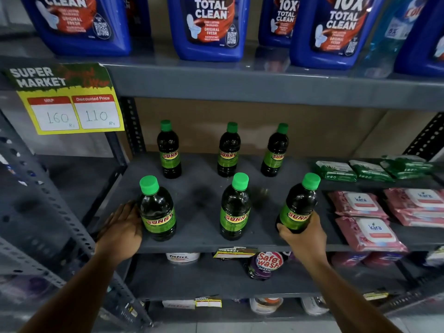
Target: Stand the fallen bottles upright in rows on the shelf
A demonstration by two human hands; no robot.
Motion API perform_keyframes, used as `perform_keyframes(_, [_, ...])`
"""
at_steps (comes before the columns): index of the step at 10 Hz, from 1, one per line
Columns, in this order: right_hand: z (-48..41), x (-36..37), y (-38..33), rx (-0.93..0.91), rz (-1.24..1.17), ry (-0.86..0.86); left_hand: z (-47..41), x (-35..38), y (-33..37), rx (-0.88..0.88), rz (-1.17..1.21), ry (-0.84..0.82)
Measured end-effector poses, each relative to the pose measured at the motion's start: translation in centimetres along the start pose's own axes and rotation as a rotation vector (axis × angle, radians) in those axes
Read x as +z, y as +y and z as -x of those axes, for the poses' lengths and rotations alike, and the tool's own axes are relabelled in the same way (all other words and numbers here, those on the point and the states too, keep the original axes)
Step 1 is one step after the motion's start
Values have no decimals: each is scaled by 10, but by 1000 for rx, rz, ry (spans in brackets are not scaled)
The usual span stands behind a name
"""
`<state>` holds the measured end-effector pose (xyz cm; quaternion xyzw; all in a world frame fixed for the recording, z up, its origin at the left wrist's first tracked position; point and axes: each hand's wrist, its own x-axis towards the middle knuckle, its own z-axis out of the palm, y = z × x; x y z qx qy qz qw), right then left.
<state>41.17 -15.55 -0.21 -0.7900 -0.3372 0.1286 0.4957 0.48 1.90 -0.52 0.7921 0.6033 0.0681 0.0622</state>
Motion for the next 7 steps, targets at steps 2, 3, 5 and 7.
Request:
perform_keyframes(2, [7, -1, -4, 5, 9, -2, -2, -1, -1, -8, 25, -17])
perform_keyframes(3, [11, -2, -8, 28, 13, -5, 0, -2, -1, 11, 23, -4])
perform_keyframes(5, [18, -1, -12, 58, 74, -19, -1, 0, -5, 19, 47, -29])
perform_keyframes(7, [32, -12, -30, -50, 217, 8, 2, -18, 2, -86, 424, 68])
